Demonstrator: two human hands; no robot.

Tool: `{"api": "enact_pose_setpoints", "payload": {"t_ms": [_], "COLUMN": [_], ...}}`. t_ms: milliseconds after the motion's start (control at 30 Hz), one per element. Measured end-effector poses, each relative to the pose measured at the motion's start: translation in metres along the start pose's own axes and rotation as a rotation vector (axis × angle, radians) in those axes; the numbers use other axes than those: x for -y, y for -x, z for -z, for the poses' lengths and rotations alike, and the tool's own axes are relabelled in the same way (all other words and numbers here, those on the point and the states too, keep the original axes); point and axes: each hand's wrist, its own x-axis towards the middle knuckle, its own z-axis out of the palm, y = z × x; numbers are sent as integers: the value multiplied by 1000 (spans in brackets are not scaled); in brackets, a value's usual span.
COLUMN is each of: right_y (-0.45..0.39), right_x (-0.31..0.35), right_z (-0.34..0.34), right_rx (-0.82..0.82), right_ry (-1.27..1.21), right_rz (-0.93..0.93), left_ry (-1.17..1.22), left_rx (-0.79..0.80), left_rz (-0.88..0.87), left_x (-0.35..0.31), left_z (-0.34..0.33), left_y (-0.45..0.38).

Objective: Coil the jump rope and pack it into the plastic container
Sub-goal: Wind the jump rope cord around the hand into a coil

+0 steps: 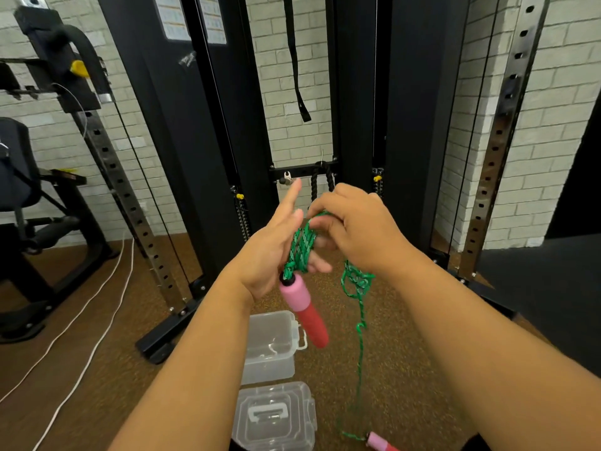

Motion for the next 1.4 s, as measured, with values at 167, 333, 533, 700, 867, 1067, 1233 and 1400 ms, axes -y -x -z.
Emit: {"api": "enact_pose_setpoints", "payload": {"t_ms": [167, 333, 533, 700, 867, 1067, 1233, 1400], "right_y": [4, 21, 42, 47, 44, 44, 50, 58], "right_x": [-11, -15, -11, -5, -9, -11, 3, 24], "right_z": [-6, -15, -35, -40, -31, -27, -38, -35], "right_rx": [102, 203, 92, 49, -5, -86, -40, 61], "right_ry": [-339, -508, -633, -793, -756, -750, -414, 25], "right_rz": [-297, -463, -483, -612, -643, -643, -455, 72], "left_ry": [-120, -99, 159, 253, 227, 247, 275, 85], "left_rx": [-30, -99, -117, -123, -170, -173, -178, -228], "left_rz": [-29, -89, -118, -151, -158, -180, -203, -195], "left_x": [-10, -16, -22, -24, -26, -33, -30, -23], "left_z": [2, 5, 3, 9, 13, 16, 8, 4], "left_y": [2, 3, 6, 12, 16, 18, 12, 10]}}
